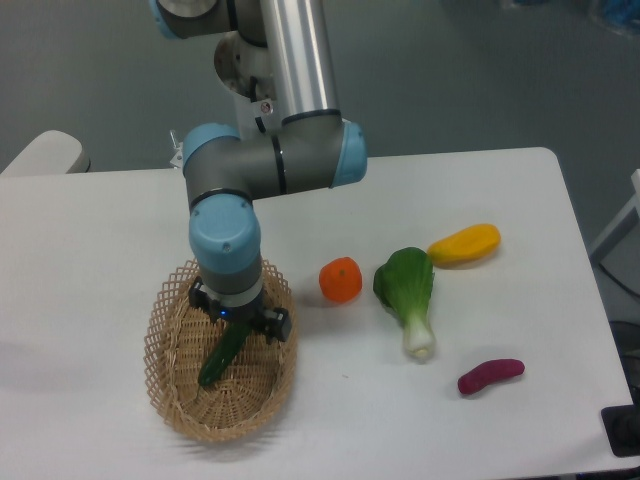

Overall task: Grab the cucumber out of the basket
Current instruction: 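Lower the gripper onto the cucumber and close on it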

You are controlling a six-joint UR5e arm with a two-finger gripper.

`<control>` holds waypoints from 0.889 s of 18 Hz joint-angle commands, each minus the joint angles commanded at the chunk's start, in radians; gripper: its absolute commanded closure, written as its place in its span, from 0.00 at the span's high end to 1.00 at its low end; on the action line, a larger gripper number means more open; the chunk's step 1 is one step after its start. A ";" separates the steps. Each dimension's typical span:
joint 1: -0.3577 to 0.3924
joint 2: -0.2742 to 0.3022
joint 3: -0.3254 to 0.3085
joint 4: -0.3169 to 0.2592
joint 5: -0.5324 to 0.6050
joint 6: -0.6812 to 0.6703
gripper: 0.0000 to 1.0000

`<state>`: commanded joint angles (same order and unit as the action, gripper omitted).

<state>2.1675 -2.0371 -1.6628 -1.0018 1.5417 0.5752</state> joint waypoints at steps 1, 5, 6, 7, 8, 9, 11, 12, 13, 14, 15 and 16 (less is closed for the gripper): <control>0.000 0.000 -0.011 0.006 0.000 0.000 1.00; -0.017 -0.020 -0.026 0.044 0.006 0.000 1.00; -0.018 -0.023 -0.031 0.057 0.006 0.000 1.00; -0.018 -0.025 -0.032 0.066 0.008 0.000 1.00; -0.018 -0.029 -0.031 0.069 0.009 0.002 1.00; -0.018 -0.032 -0.032 0.071 0.012 0.000 1.00; -0.020 -0.037 -0.035 0.074 0.012 0.000 1.00; -0.020 -0.037 -0.037 0.074 0.012 0.000 0.99; -0.020 -0.038 -0.037 0.074 0.012 0.000 0.94; -0.020 -0.038 -0.037 0.074 0.012 0.000 0.85; -0.020 -0.037 -0.037 0.074 0.012 0.000 0.73; -0.020 -0.035 -0.037 0.074 0.011 0.002 0.59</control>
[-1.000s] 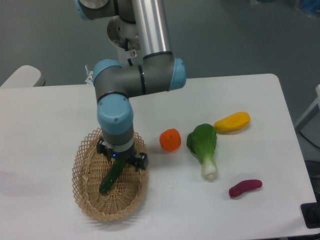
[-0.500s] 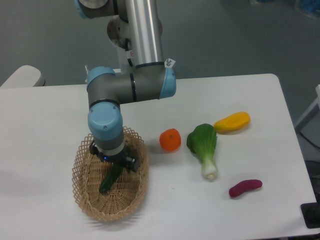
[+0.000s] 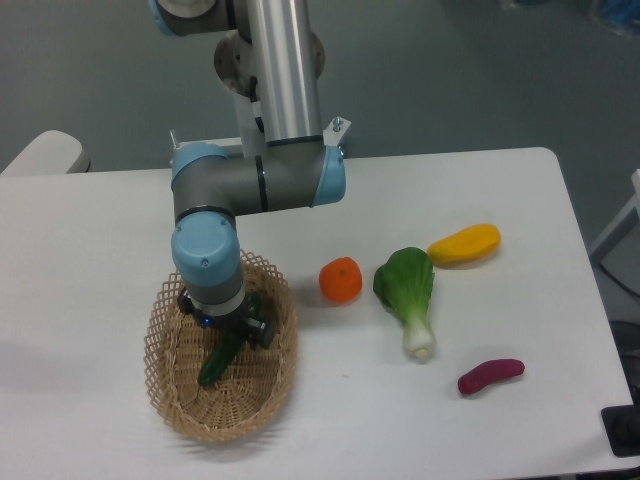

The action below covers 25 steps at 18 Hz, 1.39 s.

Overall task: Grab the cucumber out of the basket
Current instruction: 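Lower the gripper onto the cucumber and close on it, then lift the cucumber out of the basket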

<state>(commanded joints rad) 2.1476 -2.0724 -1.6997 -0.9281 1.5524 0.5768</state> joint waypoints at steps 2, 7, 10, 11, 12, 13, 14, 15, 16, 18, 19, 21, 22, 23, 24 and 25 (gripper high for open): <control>0.002 0.000 0.003 0.002 0.000 0.002 0.39; 0.002 0.006 0.011 0.000 0.000 0.005 0.28; 0.002 0.011 0.021 -0.003 0.002 0.005 0.27; 0.002 0.011 0.028 -0.003 0.003 0.009 0.27; 0.003 0.014 0.037 -0.005 0.008 0.009 0.27; 0.005 0.015 0.046 -0.005 0.008 0.011 0.27; 0.006 0.017 0.061 -0.006 0.008 0.011 0.27; 0.008 0.024 0.081 -0.009 0.008 0.014 0.27; 0.012 0.034 0.106 -0.017 0.008 0.015 0.27; 0.043 0.058 0.136 -0.021 0.008 0.018 0.27; 0.061 0.070 0.146 -0.025 0.006 0.029 0.26; 0.104 0.095 0.164 -0.054 0.005 0.084 0.25; 0.124 0.104 0.175 -0.076 0.003 0.124 0.25; 0.144 0.112 0.186 -0.096 0.003 0.164 0.25; 0.172 0.120 0.195 -0.113 0.002 0.202 0.25; 0.195 0.126 0.199 -0.127 0.000 0.240 0.25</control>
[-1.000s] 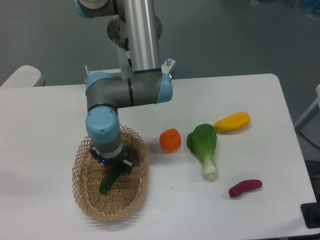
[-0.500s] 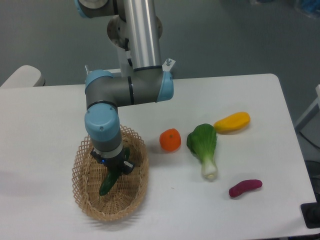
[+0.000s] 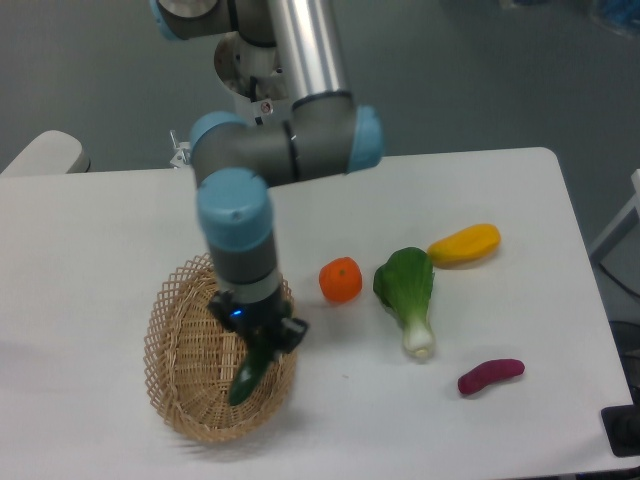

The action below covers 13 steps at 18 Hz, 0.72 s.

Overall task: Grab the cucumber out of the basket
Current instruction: 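Lift the cucumber out of the basket, then carry the held cucumber up and away from the basket toward the bok choy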

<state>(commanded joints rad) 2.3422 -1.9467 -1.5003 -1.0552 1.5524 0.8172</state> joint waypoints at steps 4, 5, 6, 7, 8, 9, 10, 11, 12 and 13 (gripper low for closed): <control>0.098 0.008 0.006 -0.008 -0.005 0.176 0.25; 0.118 0.008 0.006 -0.008 -0.008 0.210 0.25; 0.141 0.006 0.012 -0.008 -0.009 0.244 0.25; 0.161 0.006 0.017 -0.008 -0.017 0.276 0.25; 0.184 0.008 0.017 -0.009 -0.024 0.311 0.25; 0.203 0.008 0.017 -0.014 -0.026 0.351 0.25; 0.216 0.008 0.018 -0.023 -0.026 0.393 0.25; 0.229 0.012 0.018 -0.032 -0.028 0.430 0.25; 0.241 0.017 0.018 -0.040 -0.028 0.457 0.25; 0.247 0.020 0.020 -0.043 -0.029 0.480 0.25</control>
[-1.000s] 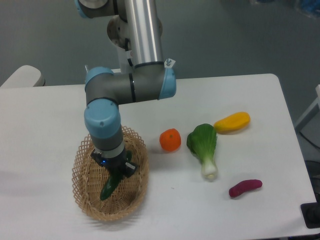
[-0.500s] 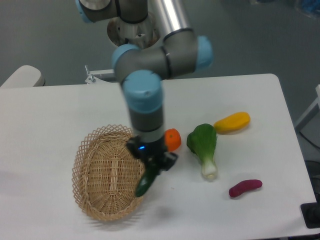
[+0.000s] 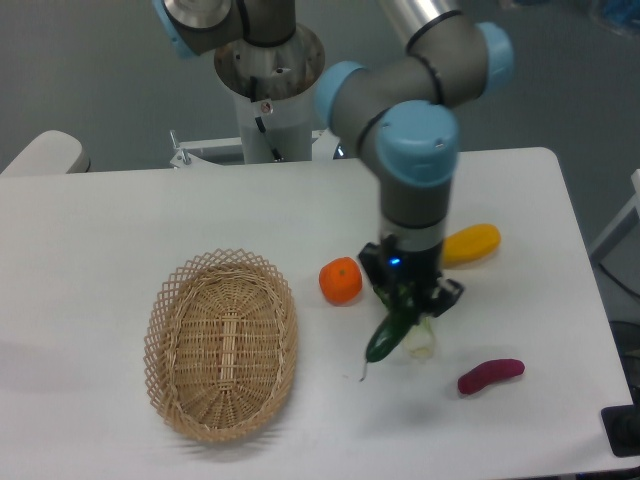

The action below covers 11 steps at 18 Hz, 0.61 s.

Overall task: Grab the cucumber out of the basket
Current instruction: 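Carry the held cucumber up and away from the basket toward the bok choy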

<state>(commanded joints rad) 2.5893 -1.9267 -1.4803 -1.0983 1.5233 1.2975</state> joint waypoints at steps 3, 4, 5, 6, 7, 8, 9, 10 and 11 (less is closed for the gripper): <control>0.005 0.000 0.006 0.000 0.002 0.026 0.25; 0.009 0.000 0.009 0.000 0.002 0.026 0.25; 0.009 0.000 0.011 0.000 0.002 0.028 0.25; 0.009 -0.001 0.011 0.000 0.002 0.037 0.25; 0.011 -0.003 0.012 0.000 0.002 0.048 0.25; 0.011 -0.005 0.014 0.000 0.002 0.052 0.25; 0.014 -0.005 0.012 0.001 0.003 0.052 0.25; 0.015 -0.005 0.014 0.002 0.003 0.052 0.25; 0.015 -0.005 0.017 0.000 0.003 0.052 0.25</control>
<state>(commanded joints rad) 2.6047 -1.9313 -1.4634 -1.0983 1.5263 1.3499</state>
